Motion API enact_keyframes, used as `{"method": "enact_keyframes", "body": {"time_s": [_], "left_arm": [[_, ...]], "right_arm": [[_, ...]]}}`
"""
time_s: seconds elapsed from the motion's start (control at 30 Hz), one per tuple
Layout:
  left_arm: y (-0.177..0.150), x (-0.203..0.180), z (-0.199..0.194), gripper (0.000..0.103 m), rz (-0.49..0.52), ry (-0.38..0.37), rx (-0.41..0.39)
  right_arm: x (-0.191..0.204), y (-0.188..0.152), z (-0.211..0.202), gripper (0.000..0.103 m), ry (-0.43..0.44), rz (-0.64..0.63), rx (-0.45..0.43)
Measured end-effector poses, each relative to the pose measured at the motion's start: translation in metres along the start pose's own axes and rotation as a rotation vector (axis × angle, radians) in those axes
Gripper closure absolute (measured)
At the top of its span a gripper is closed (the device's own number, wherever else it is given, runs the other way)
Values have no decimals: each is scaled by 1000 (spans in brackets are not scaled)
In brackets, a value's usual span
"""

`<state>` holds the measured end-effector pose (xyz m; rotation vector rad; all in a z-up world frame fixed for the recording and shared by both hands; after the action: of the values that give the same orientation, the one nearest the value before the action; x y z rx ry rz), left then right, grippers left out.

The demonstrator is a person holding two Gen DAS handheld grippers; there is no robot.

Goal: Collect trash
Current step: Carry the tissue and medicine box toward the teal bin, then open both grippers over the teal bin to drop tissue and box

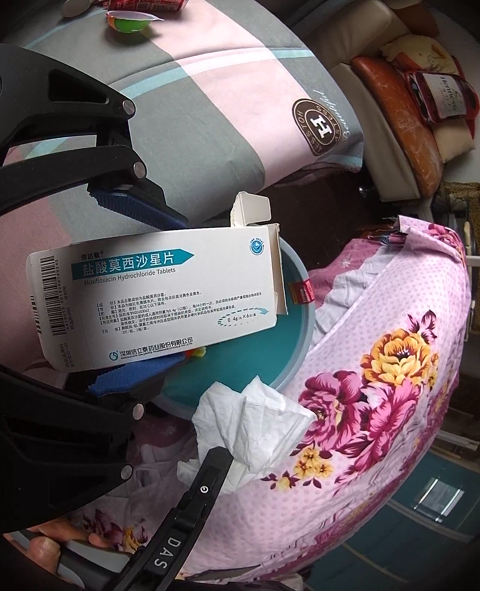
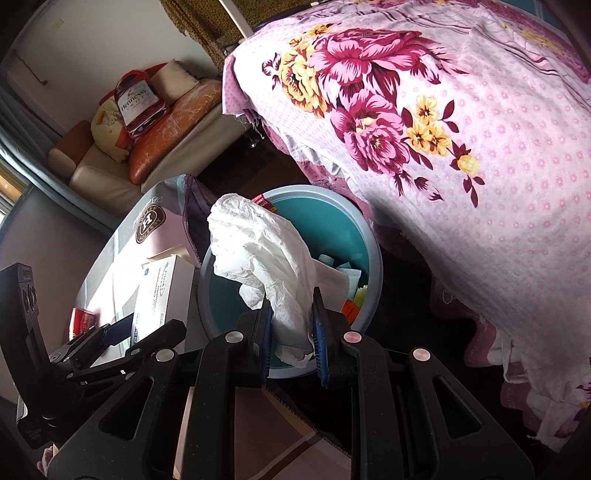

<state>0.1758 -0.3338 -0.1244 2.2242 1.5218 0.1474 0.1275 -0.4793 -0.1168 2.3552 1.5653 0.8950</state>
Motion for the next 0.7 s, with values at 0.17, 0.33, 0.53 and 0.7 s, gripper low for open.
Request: {"method": "enact_keyframes", "body": {"time_s": [0.17,0.33,0.53,0.7], "left_arm": [[0,1,6,33,-11,-9,19],[-3,9,7,17,-29,-4,33],[-10,25,5,13,-78,-11,44],[-19,38,5,11,-116,-17,65]], "right_arm": [[3,0,7,84,-8,-6,13],[5,1,11,84,-17,-12,22],[9,0,16,84,-22,-19,34],[14,-2,22,84,-28,-30,48]]}}
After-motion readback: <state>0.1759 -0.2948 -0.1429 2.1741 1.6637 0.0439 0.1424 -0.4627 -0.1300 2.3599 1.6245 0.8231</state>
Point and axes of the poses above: each gripper's, at about its wrist camera, not at the fingertips, and z roughly the way its jaws point, x to its left, y to its top, the point moved 9 cm from there along z, roughly the way its jaws point, and after that the axes turned 7 degrees about -z, right-handed, at the moved point
